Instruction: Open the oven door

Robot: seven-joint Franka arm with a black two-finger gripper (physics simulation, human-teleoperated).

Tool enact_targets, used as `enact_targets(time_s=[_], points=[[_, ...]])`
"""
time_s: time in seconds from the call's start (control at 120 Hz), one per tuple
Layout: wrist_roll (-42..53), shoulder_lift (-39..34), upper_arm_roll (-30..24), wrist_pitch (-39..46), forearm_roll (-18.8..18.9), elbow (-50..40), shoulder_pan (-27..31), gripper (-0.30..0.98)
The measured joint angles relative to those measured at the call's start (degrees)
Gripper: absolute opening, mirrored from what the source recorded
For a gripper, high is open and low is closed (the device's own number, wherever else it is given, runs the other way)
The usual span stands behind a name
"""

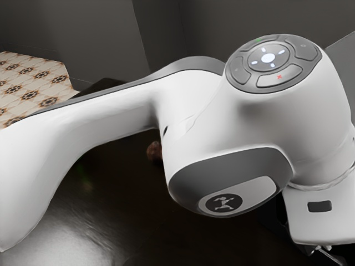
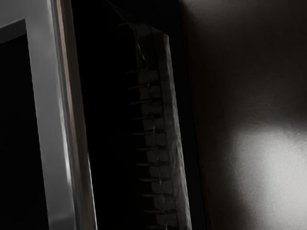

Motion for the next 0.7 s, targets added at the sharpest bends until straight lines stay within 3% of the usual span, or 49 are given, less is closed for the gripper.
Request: enact_targets(time_s=[0.225,0.267,0.3,0.325,0.358,0.392,0.408,0.433,0.467,0.525,0.592,0.7], points=[[0.36,0.26,0.39,1.39,0.01,-2.11,0.03,0.69],[0.37,-2.23,0.39,1.80,-0.08,-6.02,0.44,0.75],[0.38,-10.01,0.56,2.65,-1.19,-14.52,1.72,0.69],[0.39,-20.11,0.73,3.18,-2.93,-22.62,3.18,0.66],[0.25,-38.92,0.22,0.66,-6.07,-31.24,-4.91,0.66],[-0.49,-56.35,0.16,-5.12,-6.84,-25.55,-12.43,0.67],[-0.98,-58.68,2.03,-8.12,-5.35,-17.81,-12.25,0.67],[-1.76,-55.37,6.43,-12.20,-3.04,-5.37,-8.60,0.67],[-3.20,-43.01,15.18,-16.97,-2.04,9.76,-3.90,0.67],[-7.61,-18.53,30.20,-22.78,-4.53,21.98,1.68,0.67],[-11.95,-4.62,37.01,-26.90,-7.70,24.35,6.68,0.68],[-18.00,0.90,40.14,-29.50,-14.48,18.20,11.08,0.68]])
